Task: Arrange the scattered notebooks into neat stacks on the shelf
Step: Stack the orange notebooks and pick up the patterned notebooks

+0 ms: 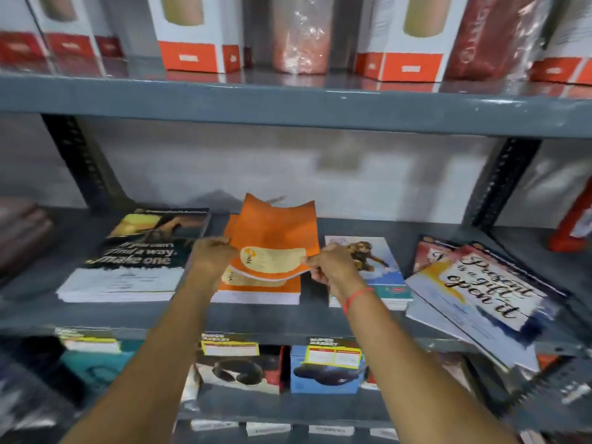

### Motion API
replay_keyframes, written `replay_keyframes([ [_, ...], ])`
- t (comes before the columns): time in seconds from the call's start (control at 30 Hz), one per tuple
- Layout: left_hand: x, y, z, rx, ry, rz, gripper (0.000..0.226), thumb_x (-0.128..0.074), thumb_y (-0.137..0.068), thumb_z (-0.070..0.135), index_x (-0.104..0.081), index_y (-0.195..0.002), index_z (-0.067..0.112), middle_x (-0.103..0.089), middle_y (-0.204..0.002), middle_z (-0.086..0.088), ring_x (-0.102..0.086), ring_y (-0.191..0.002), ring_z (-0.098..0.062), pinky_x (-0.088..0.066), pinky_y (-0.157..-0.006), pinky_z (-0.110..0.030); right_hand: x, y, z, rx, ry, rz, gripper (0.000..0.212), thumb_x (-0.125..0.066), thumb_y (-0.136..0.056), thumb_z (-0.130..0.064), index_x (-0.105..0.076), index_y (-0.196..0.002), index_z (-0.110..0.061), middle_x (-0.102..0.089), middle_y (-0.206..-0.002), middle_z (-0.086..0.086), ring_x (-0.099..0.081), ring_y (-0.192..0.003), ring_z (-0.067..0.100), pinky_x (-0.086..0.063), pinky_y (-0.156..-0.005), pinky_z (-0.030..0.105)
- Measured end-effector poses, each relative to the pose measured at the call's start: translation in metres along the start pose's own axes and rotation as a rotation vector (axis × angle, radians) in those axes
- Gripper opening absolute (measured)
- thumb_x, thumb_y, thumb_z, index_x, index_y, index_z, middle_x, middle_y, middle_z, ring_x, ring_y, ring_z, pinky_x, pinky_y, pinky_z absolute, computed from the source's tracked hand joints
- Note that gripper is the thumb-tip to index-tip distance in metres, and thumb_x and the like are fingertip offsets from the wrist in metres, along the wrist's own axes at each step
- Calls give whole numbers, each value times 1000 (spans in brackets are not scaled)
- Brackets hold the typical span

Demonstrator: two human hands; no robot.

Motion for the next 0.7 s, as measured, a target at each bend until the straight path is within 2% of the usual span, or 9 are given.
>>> replay_keyframes([
  [0.07,13,-4,-11,31,-44,6,56,-54,-79,-6,-67,-35,26,-54,-28,13,-49,-75,-25,-43,-74,-29,-18,-3,10,-4,62,-1,43,-62,-74,10,-36,-49,-12,-37,-55,6,-32,-42,15,-27,-38,20],
  [0.1,18,-6,-14,20,-81,18,42,-56,-74,-3,-73,-45,23,-59,-35,10,-50,-78,-27,-42,-74,-32,-23,-4,15,0,123,8,43,-65,-74,6,-35,-48,-13,-37,-53,5,-32,-45,16,-27,-41,22],
  [0.17,24,-8,-20,-26,-235,71,15,-59,-70,1,-74,-74,2,-68,-68,-16,-58,-86,-39,-45,-76,-38,-30,-3,25,-10,314,35,37,-69,-74,-7,-38,-56,-14,-45,-60,6,-42,-54,20,-33,-49,26],
  [0.27,22,-14,-39,-104,-657,10,22,-50,-82,5,-58,-62,2,-66,-89,-26,-58,-80,-37,-42,-67,-33,-30,2,40,-66,486,28,31,-69,-74,-22,-41,-62,-18,-53,-68,3,-53,-64,23,-35,-48,25],
  [0.33,22,-19,-42,-145,-802,11,22,-46,-85,10,-64,-74,3,-66,-99,-24,-59,-84,-35,-47,-75,-35,-28,4,39,-60,582,30,29,-68,-75,-30,-45,-61,-19,-54,-65,0,-53,-58,19,-35,-48,24],
  [0.4,19,-20,-37,-170,-918,36,26,-43,-87,11,-66,-91,1,-63,-107,-23,-59,-97,-37,-49,-87,-41,-28,7,30,-25,767,64,23,-64,-79,-36,-54,-76,-15,-61,-81,3,-59,-75,23,-38,-59,26],
  [0.47,12,-17,-29,-209,-1045,69,26,-41,-88,7,-63,-101,0,-58,-116,-21,-53,-108,-37,-45,-95,-44,-24,10,21,28,906,164,35,-57,-84,-37,-54,-105,-9,-64,-109,9,-60,-101,30,-38,-70,30],
  [0.6,-21,-2,-9,-376,-1114,73,29,-44,-82,0,-62,-104,2,-56,-117,-21,-51,-109,-37,-43,-94,-41,5,20,3,170,979,366,39,-44,-90,-41,-56,-111,-9,-65,-115,14,-59,-106,34,-38,-71,33],
  [0.7,-81,21,11,-537,-1078,-29,29,-50,-80,5,-62,-106,2,-60,-112,-23,-55,-106,-36,-42,-92,-37,58,25,0,154,907,486,33,-38,-92,-29,-57,-109,-8,-65,-114,18,-60,-103,36,-45,-77,36],
])
Point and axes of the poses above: each hand's wrist, its own y-axis away from the middle knuckle, its own x-axis out of the back of the hand, z = x × y, the point moved 6 cm from there along -y, towards the middle knuckle
